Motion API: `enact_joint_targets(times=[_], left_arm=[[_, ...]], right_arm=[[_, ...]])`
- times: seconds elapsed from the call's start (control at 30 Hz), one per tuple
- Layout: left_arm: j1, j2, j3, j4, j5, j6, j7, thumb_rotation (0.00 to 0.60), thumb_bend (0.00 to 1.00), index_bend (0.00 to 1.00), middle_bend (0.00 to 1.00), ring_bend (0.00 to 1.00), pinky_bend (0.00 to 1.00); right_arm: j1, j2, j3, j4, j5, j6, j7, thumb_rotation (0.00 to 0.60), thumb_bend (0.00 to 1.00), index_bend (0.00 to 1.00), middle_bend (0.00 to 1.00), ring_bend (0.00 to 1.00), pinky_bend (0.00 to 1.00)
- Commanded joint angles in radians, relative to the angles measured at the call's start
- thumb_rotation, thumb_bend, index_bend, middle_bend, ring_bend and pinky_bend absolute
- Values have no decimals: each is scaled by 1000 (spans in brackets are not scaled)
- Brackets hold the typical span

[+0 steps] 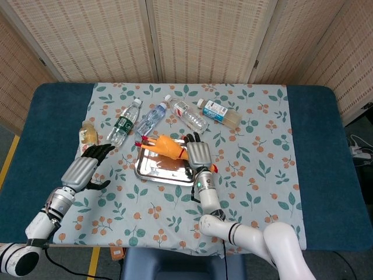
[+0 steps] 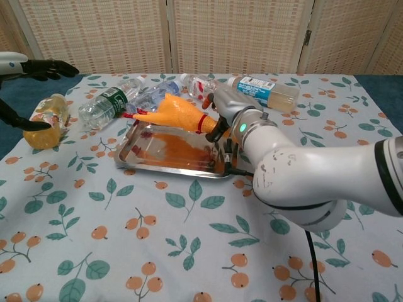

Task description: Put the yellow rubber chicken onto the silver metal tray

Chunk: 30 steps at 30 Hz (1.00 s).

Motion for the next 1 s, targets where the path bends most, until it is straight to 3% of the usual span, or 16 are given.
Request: enact_joint_targets(times=[0.03, 0.1, 0.47, 0.53, 0.7, 0.83, 0.93, 1.0], left_arm=[[0, -2, 0, 0, 0, 1, 5, 600, 290, 0, 0, 0, 9], [0, -3, -1, 0, -3, 1, 6, 600, 292, 0, 0, 0, 9], [3, 6, -4, -28, -4, 13, 23, 600, 292, 0, 0, 0, 10], [7, 11, -6, -36, 0, 20, 18, 600, 293, 0, 0, 0, 10], [37, 50, -1, -52, 50, 54, -34, 600, 307, 0, 0, 0, 9], [102, 107, 33, -64, 114, 108, -113, 600, 333, 0, 0, 0, 6], [156, 158, 83, -69, 158, 135, -137, 600, 360, 0, 0, 0, 6], [206, 192, 133, -72, 178, 157, -125, 600, 379, 0, 0, 0, 7]], right_arm=[[-7, 13, 5, -17, 3, -5, -15, 600, 320, 52, 23, 24, 324], [-12, 23, 9, -32, 2, -4, -19, 600, 306, 4, 0, 1, 292], [-84, 153, 1, -248, 4, 10, -49, 600, 227, 0, 0, 0, 171], [-110, 200, -8, -334, 4, 10, -50, 600, 202, 0, 0, 0, 147], [-222, 411, -51, -709, -21, 58, -48, 600, 174, 0, 0, 0, 133], [-365, 633, -127, -1044, -143, 149, -11, 600, 169, 0, 0, 0, 128], [-472, 752, -226, -1169, -308, 243, 4, 600, 168, 0, 0, 0, 128], [-556, 823, -324, -1204, -443, 324, 3, 600, 169, 0, 0, 0, 118]])
